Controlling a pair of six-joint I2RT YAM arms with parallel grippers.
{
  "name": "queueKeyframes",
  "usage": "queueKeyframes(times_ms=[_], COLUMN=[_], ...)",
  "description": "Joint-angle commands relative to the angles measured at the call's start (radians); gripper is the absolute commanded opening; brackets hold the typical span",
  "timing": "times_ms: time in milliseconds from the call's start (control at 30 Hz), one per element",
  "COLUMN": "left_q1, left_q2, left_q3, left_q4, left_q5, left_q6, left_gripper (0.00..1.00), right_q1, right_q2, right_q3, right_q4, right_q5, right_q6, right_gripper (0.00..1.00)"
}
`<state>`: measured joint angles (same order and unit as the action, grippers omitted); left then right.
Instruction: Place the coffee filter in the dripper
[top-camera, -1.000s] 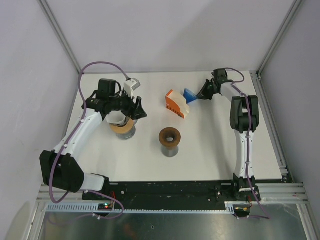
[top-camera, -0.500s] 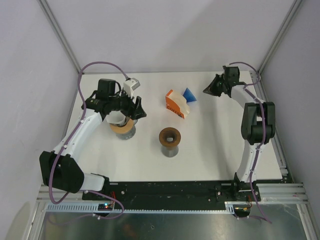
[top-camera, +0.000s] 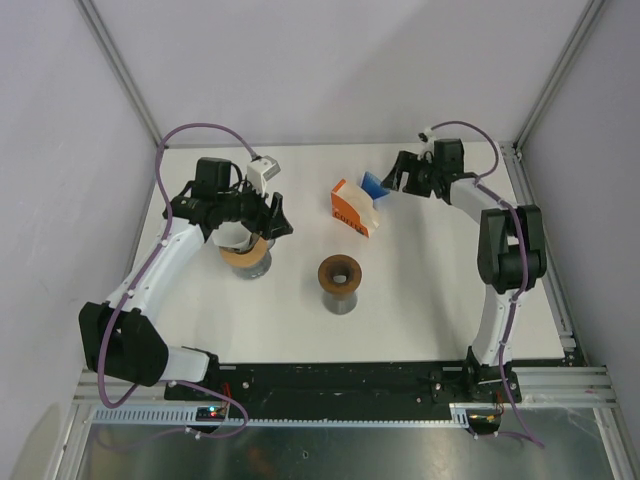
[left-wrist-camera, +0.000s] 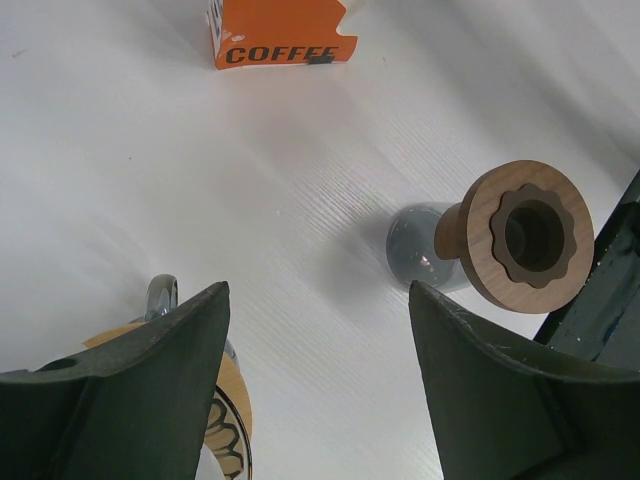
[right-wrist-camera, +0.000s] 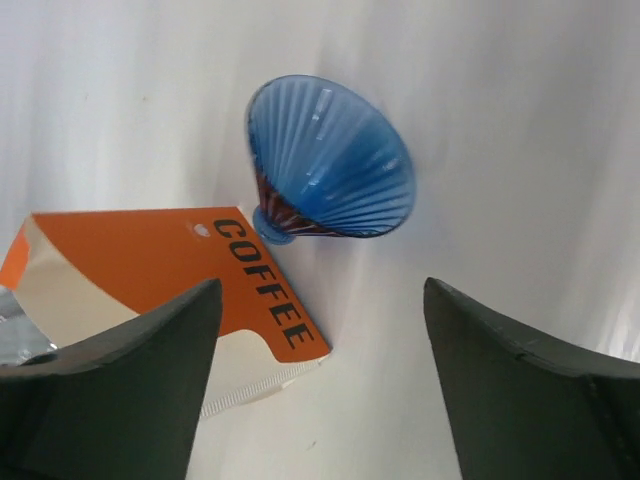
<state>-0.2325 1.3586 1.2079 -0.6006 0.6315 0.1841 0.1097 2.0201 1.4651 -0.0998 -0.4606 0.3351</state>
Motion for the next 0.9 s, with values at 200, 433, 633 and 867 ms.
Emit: queueKeyframes(times_ms=[200, 433, 633, 867], left_q1=[0.008, 0.008, 0.008, 0.009], left_q2=[-0.035, -0.030, -0.027, -0.029], left_q3=[0.015, 0.017, 0.016, 0.021], left_q4=[0.023, 0.024, 0.023, 0.023], left_q5=[-0.013, -0.023, -0.030, -0.032], left_q6=[0.006, 0.006, 0.009, 0.012], left_gripper=[0.77, 0.77, 0.77, 0.77], right_q1=[0.045, 0.060, 0.071, 0.082], right_q2=[0.142, 0.329, 0.379, 0.384], right_q3=[0.249, 0.460, 0.498, 0.450], right_q4=[0.040, -0.026, -0.007, 0.041], right_q5=[-0.073, -0.201, -0.315, -0.375], right_q6=[-0.306, -0.305, -0.242, -0.207], right_gripper=[0.98, 0.83, 0.61, 0.13])
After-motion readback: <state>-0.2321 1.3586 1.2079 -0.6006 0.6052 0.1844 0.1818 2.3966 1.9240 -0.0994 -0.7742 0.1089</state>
